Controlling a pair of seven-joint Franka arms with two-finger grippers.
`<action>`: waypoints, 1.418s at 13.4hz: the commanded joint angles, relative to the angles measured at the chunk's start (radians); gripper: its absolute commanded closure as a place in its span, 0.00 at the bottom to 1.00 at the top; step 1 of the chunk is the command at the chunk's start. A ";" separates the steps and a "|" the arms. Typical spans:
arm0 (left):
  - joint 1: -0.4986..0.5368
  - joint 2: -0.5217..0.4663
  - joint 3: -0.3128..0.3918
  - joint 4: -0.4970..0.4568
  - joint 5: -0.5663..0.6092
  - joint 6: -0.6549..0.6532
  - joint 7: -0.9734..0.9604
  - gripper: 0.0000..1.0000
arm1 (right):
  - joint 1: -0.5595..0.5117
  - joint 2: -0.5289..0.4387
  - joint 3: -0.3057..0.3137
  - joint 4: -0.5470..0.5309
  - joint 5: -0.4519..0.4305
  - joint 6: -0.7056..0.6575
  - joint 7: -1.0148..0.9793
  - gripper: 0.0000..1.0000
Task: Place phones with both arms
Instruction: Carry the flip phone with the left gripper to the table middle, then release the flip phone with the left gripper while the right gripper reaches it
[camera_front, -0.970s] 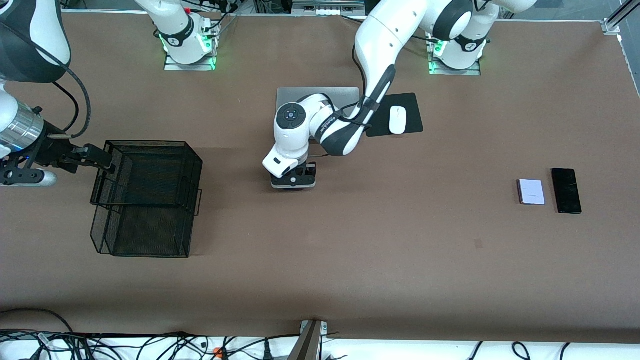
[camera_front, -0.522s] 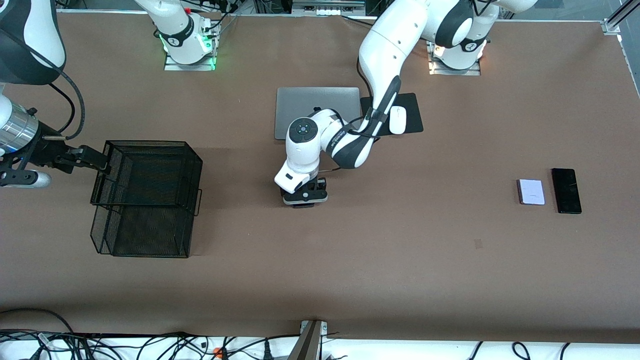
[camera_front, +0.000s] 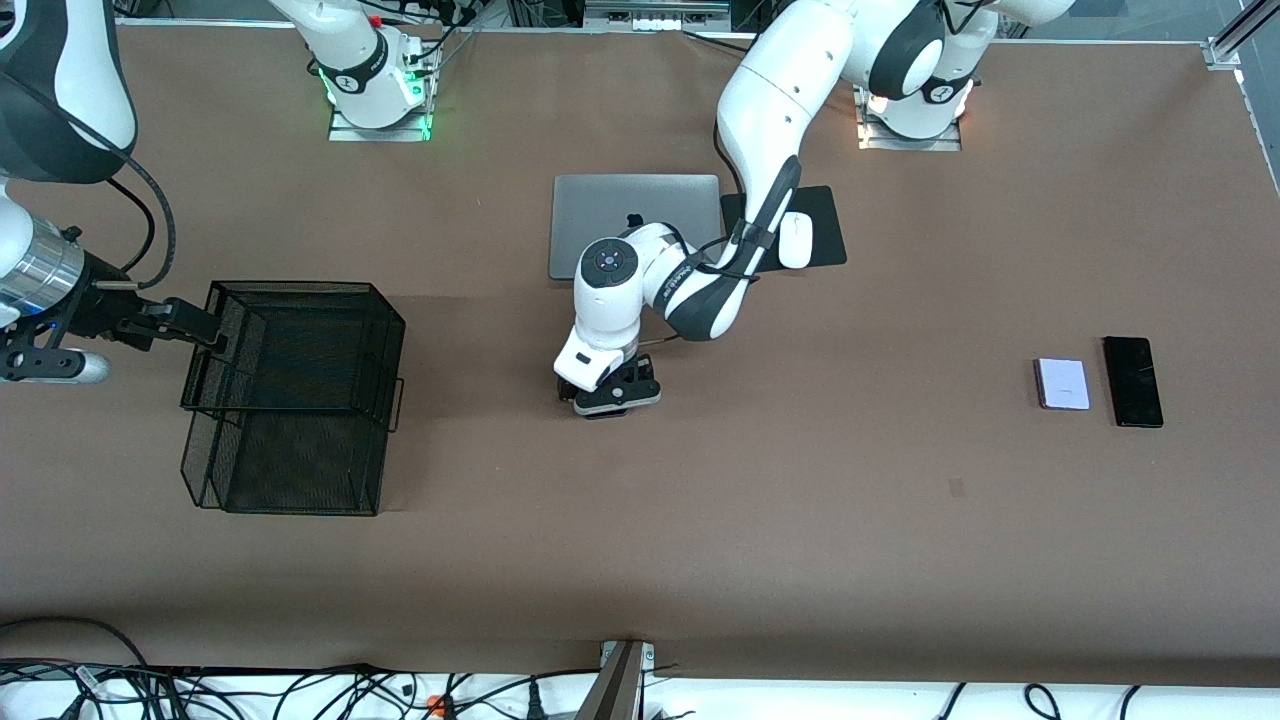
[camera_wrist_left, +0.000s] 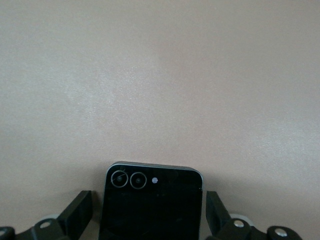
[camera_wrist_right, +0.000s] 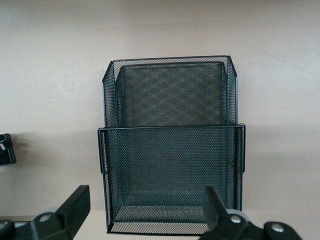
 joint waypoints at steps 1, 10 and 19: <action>0.036 -0.027 0.001 0.040 -0.012 -0.089 -0.020 0.00 | -0.009 0.013 0.009 0.017 -0.002 -0.014 0.008 0.00; 0.196 -0.254 0.017 0.062 -0.087 -0.500 0.111 0.00 | 0.170 0.011 0.021 0.028 0.016 -0.034 0.300 0.00; 0.542 -0.487 0.017 -0.317 0.126 -0.779 0.950 0.00 | 0.575 0.296 0.018 0.063 0.021 0.351 0.602 0.00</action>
